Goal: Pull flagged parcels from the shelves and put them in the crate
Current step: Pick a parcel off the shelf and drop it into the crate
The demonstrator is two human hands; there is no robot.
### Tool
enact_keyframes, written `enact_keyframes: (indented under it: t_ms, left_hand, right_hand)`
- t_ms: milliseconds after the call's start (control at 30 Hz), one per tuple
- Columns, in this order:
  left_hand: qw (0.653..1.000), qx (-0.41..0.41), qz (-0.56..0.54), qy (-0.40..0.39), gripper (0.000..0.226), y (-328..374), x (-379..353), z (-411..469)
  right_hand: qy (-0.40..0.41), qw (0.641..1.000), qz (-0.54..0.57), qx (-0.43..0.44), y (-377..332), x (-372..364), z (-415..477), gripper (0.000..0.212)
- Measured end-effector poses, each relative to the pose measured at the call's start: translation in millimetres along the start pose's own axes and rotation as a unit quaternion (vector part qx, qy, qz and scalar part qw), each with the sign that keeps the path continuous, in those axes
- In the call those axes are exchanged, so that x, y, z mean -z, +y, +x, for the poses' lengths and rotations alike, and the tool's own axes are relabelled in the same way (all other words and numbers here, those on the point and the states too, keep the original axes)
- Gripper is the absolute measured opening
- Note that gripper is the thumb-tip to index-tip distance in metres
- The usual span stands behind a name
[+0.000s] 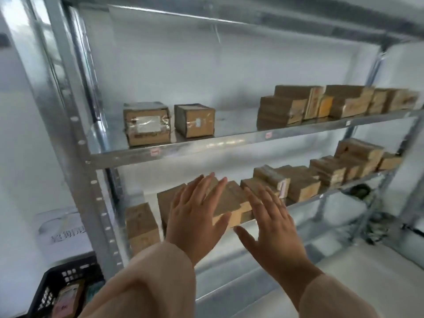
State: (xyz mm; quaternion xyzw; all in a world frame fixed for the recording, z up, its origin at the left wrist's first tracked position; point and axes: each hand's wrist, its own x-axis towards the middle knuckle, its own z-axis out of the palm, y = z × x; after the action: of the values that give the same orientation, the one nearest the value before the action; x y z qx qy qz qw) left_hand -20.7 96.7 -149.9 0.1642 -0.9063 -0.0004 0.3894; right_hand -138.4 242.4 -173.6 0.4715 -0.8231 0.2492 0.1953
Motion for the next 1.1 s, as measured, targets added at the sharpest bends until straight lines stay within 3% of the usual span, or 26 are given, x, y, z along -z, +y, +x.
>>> enact_keyframes:
  t_ms: [300,700,1100]
  left_hand:
    - [0.996,-0.051,-0.061,0.051,0.064,45,-41,125]
    - [0.991,-0.051,-0.122,0.014,0.067,42,-128,263]
    - [0.984,0.036,-0.177,-0.012,0.068,69,-199,347]
  right_hand:
    - [0.081,0.994,-0.055,-0.050,87,48,73,0.076]
    - [0.099,0.987,-0.059,-0.113,171,23,196,0.077]
    - [0.168,0.979,0.086,-0.069,275,27,305,0.062]
